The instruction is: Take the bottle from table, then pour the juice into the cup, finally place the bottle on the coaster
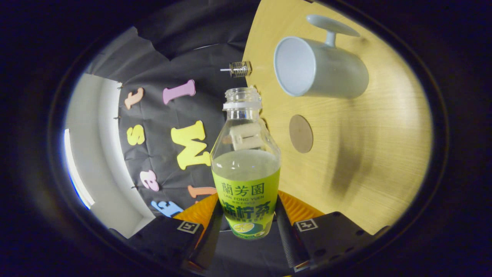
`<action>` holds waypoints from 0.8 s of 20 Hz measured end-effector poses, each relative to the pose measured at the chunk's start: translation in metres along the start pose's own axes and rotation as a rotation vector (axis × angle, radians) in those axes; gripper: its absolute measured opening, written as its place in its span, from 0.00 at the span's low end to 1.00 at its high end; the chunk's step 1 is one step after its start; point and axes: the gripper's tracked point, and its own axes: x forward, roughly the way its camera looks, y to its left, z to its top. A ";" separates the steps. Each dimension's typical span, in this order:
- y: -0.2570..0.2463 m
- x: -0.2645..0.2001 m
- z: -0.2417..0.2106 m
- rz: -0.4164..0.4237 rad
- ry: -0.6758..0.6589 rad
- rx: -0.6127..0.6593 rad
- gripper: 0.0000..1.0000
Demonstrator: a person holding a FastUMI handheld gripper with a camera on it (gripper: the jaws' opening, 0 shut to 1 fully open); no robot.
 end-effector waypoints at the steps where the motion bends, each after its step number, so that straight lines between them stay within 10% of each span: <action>1: 0.000 0.002 0.002 0.001 -0.003 0.009 0.75; 16: 0.019 0.000 0.003 0.075 -0.016 0.109 0.75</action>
